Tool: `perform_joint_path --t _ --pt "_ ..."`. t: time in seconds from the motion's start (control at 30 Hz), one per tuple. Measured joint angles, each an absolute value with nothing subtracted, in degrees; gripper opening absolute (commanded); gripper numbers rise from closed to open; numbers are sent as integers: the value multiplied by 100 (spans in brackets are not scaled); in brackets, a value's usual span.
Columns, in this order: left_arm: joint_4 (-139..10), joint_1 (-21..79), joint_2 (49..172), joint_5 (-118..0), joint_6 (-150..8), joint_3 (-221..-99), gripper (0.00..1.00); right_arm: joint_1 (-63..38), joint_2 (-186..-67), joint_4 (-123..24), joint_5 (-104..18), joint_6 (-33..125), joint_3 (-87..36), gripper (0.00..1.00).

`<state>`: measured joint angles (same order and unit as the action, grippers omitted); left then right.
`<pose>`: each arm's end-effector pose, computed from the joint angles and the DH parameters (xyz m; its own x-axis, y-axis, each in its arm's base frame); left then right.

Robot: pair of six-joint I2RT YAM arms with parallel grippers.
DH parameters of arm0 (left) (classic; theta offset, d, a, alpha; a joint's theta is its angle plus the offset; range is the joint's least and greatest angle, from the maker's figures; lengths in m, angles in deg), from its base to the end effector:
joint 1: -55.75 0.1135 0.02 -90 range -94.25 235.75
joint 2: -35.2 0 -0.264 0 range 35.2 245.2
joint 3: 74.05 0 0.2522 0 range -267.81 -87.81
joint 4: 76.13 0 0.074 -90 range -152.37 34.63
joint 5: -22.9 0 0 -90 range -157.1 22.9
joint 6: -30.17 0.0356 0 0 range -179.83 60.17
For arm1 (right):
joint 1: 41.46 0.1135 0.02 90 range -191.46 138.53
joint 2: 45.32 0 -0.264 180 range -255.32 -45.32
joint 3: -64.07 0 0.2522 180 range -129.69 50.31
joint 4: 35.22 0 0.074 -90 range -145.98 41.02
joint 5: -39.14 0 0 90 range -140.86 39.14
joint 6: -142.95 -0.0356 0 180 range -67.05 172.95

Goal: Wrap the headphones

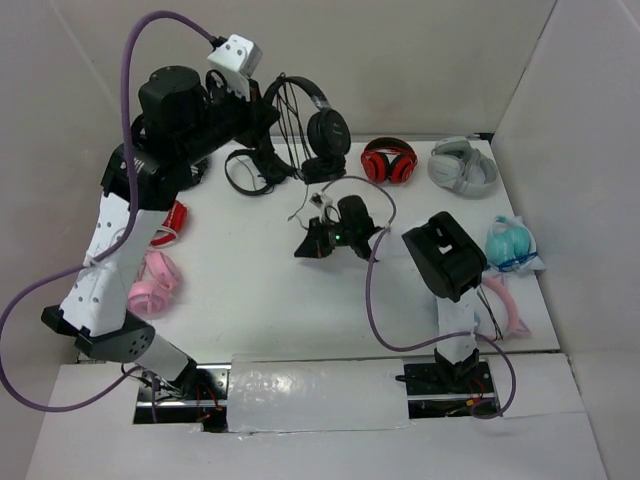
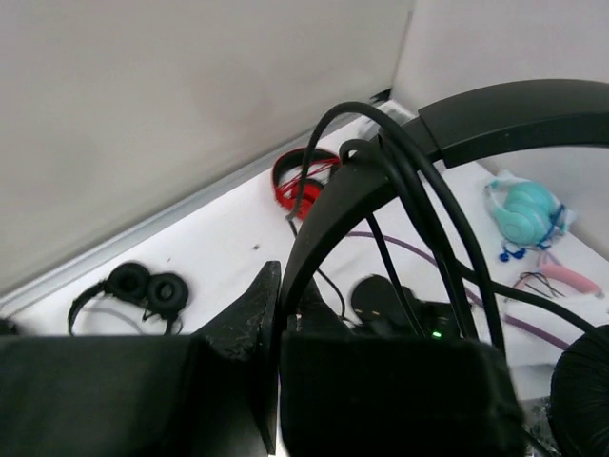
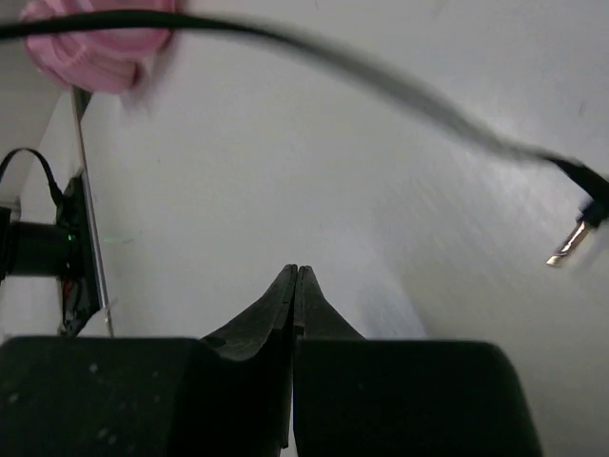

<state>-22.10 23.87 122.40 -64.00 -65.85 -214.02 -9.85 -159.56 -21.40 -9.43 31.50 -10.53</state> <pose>0.2276 -0.1438 0.5756 -0.0787 -0.0744 -0.9941 0.5682 0.8161 -0.1060 0.3396 0.2367 0.1495 -0.6744 -0.0931 -0.7324 -0.7023 0.3872 0.5974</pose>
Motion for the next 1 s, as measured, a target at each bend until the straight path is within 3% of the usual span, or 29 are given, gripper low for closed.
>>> perform_joint_path --t 0.17,0.33,0.67,0.8,0.9,0.93,0.97,1.0 --pt "-2236 3377 12410 -6070 -6850 -21083 0 -970 -15477 -1832 -1039 2999 499 0" --pt "-2271 4424 12843 -5959 -7269 -20760 0 -841 -13781 -1762 -1627 2900 1736 0" --pt "-2243 4730 13064 -6431 -7643 -20386 0 324 -10022 -2606 -3808 3314 2173 0" --pt "-2346 4662 13044 -6512 -7660 -20283 0 580 -9182 -2967 -4431 3493 2195 2" --pt "-2337 4509 13020 -6553 -7652 -20238 0 727 -9060 -3056 -4859 3571 2302 60" --pt "-2335 4441 12996 -6564 -7650 -20233 0 777 -9091 -3082 -4990 3617 2342 87" --pt "-2330 4352 12957 -6564 -7645 -20233 0 807 -9147 -3113 -5126 3694 2379 99" --pt "-2324 4253 12904 -6558 -7643 -20233 0 818 -9213 -3115 -5237 3748 2412 100"
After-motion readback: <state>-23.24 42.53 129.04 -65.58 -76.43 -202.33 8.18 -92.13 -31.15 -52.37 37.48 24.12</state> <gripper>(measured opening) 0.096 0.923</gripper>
